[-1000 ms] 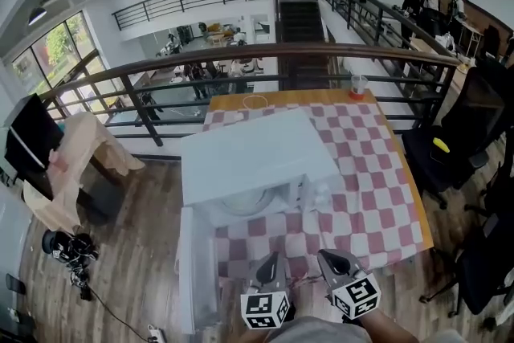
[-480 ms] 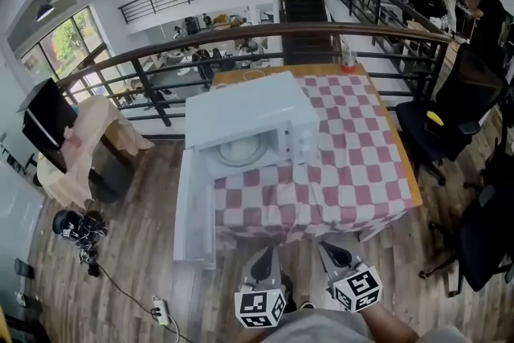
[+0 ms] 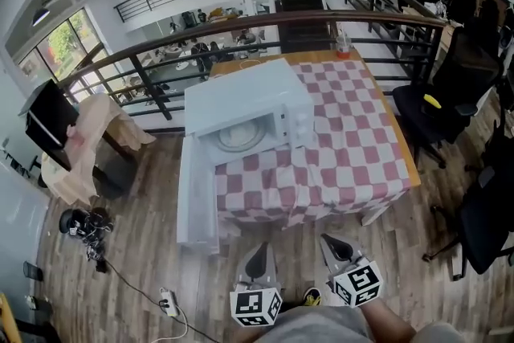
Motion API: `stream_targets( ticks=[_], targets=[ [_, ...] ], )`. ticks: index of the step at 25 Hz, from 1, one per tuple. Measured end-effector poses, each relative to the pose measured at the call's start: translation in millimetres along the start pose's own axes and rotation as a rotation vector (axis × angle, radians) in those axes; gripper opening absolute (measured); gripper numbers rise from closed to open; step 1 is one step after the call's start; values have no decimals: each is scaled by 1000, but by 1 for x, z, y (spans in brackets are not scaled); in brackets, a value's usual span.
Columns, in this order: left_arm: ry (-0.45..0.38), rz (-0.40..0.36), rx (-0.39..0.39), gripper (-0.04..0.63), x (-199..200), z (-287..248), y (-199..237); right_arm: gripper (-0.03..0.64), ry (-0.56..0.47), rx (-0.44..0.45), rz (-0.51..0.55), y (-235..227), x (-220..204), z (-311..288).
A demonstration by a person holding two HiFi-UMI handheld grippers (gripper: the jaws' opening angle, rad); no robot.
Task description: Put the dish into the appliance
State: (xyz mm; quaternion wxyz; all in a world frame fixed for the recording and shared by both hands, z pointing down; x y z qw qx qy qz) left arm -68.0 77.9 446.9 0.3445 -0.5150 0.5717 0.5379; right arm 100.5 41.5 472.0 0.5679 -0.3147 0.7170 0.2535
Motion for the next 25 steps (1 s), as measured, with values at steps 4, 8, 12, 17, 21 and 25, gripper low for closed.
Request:
stream_targets(
  ticks=[4, 8, 12, 17, 21, 25],
  targets=[
    [11, 9, 1, 11, -8, 17, 13, -2, 15, -22, 18, 10, -10, 11],
    [5, 9, -11, 11, 4, 13, 29, -2, 13, -68, 49, 7, 6, 4],
    [27, 20, -24, 11, 10, 15, 37, -2, 42, -98, 42, 4, 11, 7],
    [46, 21, -12, 11, 6, 14, 49, -2, 79, -114, 42, 2, 5, 6],
    [50, 33, -6, 11, 5, 13, 56, -2, 88, -99, 51, 8, 1, 0],
    [53, 33, -6, 11, 6, 11, 60, -2, 91, -96, 48, 12, -1, -4]
  ],
)
Point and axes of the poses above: the fingertips, and each gripper's own axes: z backward along the fingers, y to its left, x out of its top, the point moved 4 cm from there along z, backward along the fingers, and after that the axes turned 8 degrees about z, right-handed, at the moved point
